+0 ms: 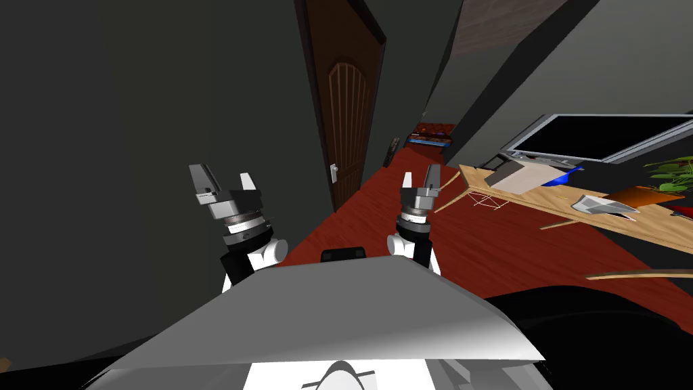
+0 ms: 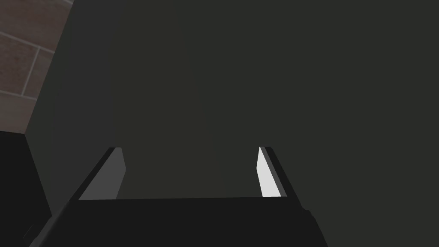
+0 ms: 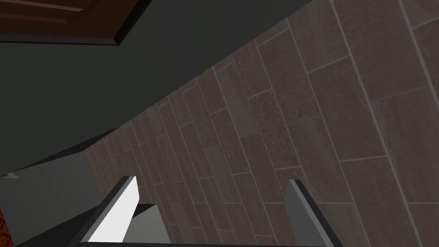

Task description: Pull the door open

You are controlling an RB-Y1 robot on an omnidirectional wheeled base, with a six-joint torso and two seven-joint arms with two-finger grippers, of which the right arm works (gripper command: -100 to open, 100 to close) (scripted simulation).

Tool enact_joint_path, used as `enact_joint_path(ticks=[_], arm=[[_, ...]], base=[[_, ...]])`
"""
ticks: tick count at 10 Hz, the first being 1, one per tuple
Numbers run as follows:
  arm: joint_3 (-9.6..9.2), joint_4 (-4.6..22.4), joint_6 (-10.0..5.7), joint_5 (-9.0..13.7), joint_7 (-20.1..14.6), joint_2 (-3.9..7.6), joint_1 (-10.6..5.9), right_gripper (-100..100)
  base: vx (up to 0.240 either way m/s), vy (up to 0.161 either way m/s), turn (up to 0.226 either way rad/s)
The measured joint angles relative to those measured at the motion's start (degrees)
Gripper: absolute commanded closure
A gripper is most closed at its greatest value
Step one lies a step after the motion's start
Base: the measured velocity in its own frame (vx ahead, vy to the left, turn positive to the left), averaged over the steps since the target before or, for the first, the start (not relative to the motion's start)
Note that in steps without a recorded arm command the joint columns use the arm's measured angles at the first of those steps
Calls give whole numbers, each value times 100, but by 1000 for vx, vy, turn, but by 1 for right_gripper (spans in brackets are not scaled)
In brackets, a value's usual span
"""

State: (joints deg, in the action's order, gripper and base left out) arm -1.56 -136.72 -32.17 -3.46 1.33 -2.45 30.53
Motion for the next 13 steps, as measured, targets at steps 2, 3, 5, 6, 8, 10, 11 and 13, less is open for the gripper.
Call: enact_joint_path(ticks=[2,3,5,6,8,10,11,13], arm=[[34,249,-7,-136,93,73,-144,-100],[39,376,-2,-203,159,92,-234,-100],[63,588,2,-337,264,159,-340,-100],[59,702,11,-423,329,181,-411,-100],[109,988,-29,-538,432,236,-576,-100],[143,1246,-72,-676,530,305,-668,-100],[159,1419,-91,-778,612,335,-778,-100],[167,1665,-94,-910,726,362,-903,-100]], base=[[62,-2,47],[45,1,65],[65,-15,56],[71,-31,81],[44,-22,44],[74,-27,91],[62,-25,31],[60,-23,82]])
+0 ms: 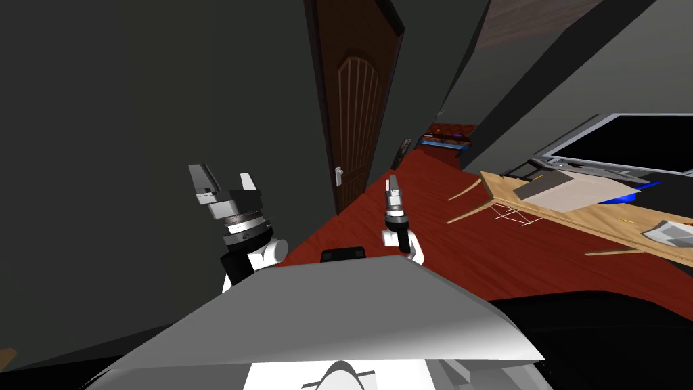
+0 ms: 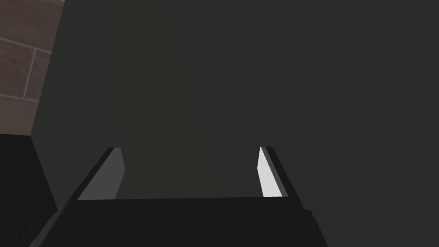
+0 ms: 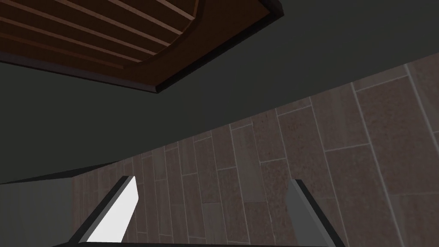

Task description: Pull the door open

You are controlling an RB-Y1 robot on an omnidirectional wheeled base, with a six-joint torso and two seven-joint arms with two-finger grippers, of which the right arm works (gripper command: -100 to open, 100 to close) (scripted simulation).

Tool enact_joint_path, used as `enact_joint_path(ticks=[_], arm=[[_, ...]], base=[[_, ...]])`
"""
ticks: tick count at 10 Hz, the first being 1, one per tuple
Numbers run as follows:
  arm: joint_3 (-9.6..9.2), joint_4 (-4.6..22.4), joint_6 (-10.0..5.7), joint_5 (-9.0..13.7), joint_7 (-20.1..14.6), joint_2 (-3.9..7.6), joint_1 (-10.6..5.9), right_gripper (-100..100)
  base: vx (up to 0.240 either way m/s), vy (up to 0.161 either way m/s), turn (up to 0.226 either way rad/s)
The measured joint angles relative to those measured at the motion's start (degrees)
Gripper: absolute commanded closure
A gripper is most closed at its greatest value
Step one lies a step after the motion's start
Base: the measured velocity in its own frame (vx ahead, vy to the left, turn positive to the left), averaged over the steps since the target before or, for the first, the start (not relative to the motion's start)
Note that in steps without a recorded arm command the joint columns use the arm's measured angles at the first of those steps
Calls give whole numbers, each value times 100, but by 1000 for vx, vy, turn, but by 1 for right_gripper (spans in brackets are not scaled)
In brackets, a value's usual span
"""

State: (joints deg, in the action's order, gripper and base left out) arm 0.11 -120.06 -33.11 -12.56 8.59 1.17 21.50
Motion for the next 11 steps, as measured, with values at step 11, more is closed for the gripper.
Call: enact_joint_path(ticks=[11], arm=[[193,1842,-97,-984,805,257,-1072,-100]], base=[[67,-34,82]])
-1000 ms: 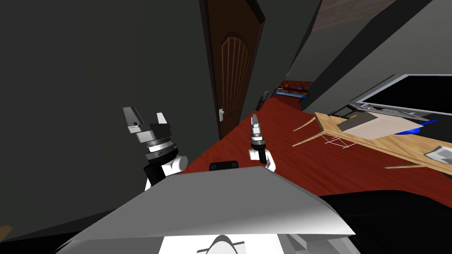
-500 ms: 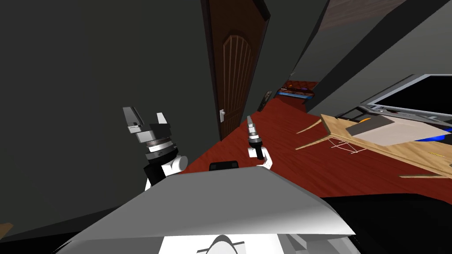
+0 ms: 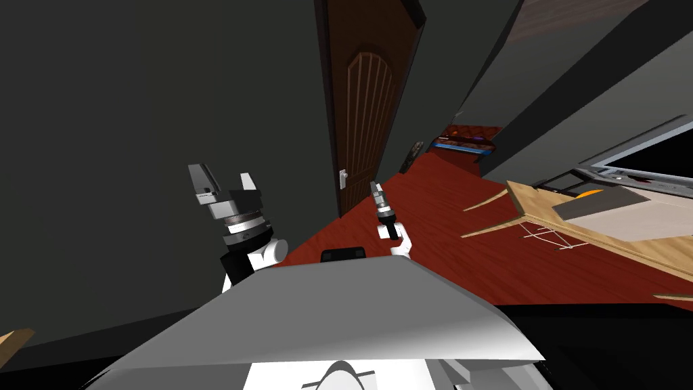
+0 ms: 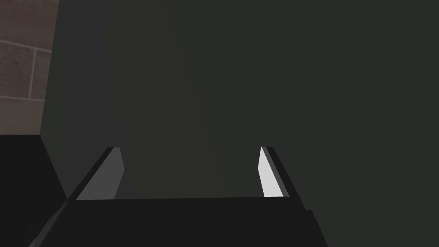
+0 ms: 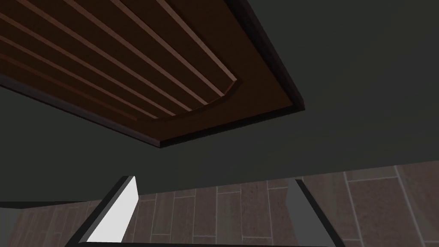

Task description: Pull the door open

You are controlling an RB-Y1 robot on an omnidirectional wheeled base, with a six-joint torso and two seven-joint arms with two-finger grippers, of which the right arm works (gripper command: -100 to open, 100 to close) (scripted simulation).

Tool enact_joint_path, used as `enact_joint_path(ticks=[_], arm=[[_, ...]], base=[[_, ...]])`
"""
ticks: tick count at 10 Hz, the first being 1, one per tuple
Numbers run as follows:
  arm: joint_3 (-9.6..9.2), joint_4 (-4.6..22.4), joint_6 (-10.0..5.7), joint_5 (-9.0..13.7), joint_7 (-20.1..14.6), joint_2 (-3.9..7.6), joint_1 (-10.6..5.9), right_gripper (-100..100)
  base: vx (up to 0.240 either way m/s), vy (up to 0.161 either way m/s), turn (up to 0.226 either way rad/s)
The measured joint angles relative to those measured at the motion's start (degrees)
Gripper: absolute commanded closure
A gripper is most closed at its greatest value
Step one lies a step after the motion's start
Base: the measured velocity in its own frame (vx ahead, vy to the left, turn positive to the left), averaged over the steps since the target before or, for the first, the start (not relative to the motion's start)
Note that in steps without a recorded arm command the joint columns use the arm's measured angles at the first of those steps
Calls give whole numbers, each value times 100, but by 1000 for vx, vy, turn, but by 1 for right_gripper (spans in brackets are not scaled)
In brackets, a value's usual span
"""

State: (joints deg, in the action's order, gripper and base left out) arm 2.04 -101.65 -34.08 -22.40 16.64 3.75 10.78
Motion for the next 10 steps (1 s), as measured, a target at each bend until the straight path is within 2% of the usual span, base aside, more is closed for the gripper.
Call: enact_joint_path(ticks=[1,3,6,8,10], arm=[[34,179,0,-126,88,53,-128,-100],[43,496,0,-293,231,56,-281,-100],[82,857,-26,-471,375,115,-441,-100],[132,1245,-29,-678,522,170,-708,-100],[152,1517,-58,-829,659,187,-818,-100]], base=[[71,-46,35],[45,-33,58],[41,-23,65],[59,-45,85],[65,-43,97]])
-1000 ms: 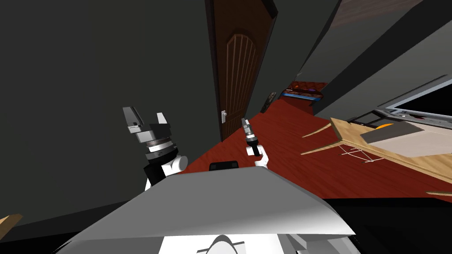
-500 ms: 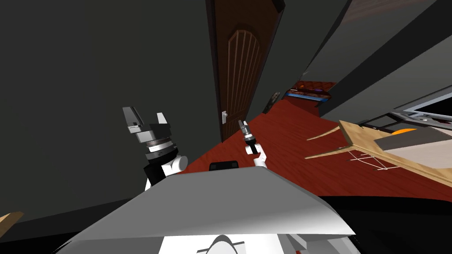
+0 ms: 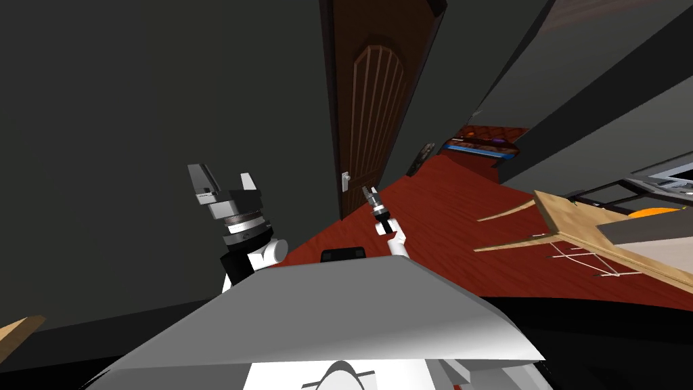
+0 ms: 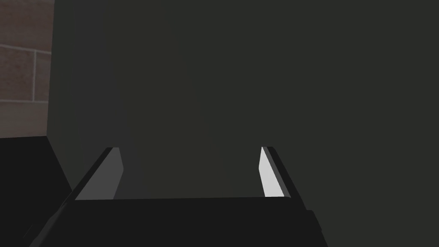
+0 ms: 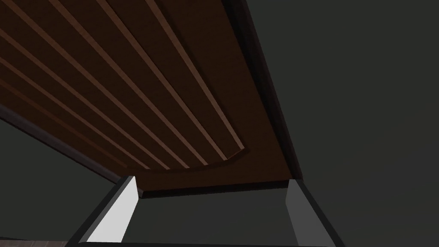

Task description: Pull the door open

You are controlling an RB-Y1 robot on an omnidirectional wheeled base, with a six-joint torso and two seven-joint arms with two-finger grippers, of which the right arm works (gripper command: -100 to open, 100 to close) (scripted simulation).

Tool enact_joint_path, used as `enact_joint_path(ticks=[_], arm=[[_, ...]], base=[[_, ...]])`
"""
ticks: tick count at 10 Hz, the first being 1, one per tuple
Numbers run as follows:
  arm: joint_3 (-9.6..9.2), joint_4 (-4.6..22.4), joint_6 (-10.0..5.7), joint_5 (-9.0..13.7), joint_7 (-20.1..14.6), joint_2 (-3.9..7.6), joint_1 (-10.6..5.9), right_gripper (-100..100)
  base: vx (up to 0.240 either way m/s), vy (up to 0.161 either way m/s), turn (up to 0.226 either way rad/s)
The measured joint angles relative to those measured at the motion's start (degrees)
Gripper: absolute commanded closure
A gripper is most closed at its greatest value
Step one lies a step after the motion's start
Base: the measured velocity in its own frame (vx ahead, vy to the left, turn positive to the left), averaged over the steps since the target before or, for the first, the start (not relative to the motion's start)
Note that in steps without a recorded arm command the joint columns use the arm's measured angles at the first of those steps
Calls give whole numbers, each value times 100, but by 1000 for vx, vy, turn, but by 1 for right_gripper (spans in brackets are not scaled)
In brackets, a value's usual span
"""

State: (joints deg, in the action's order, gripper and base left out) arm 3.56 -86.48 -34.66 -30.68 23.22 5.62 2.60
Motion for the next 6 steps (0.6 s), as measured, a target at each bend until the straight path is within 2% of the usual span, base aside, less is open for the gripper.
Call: enact_joint_path(ticks=[4,6], arm=[[71,631,-11,-378,264,109,-392,-100],[111,996,-59,-515,420,96,-561,-100]], base=[[57,-40,65],[63,-30,87]])
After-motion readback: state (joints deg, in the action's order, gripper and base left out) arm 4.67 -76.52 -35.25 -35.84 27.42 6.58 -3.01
